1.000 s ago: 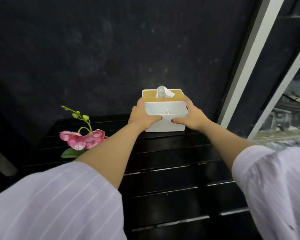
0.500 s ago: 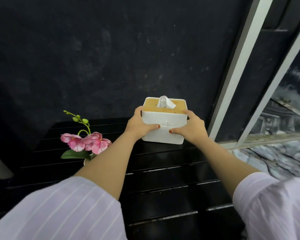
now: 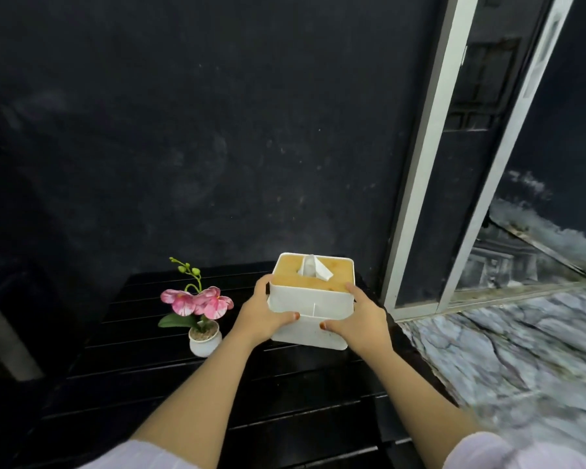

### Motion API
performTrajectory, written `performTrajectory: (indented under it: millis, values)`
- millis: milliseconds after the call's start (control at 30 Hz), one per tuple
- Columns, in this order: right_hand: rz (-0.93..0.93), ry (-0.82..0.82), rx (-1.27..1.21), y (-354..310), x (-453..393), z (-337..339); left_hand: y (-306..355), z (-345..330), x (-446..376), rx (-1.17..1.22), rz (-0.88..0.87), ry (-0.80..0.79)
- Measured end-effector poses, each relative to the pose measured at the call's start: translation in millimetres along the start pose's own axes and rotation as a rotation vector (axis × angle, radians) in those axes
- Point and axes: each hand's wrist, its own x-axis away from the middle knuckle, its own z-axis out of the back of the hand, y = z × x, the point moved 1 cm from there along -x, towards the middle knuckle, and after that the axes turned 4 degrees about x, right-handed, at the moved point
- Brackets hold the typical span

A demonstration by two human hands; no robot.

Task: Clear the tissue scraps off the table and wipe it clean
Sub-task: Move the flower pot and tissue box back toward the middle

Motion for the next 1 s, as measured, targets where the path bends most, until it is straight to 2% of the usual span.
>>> performTrajectory:
  millis: [500,1000]
  values:
    - [-0.006,-0.069,-0.052,-8,79,17,5,6,91,0.004,0.007,0.015]
    - [-0.008,-0.11,-0.078,-5,89,17,8,3,113,0.018,0.0,0.074]
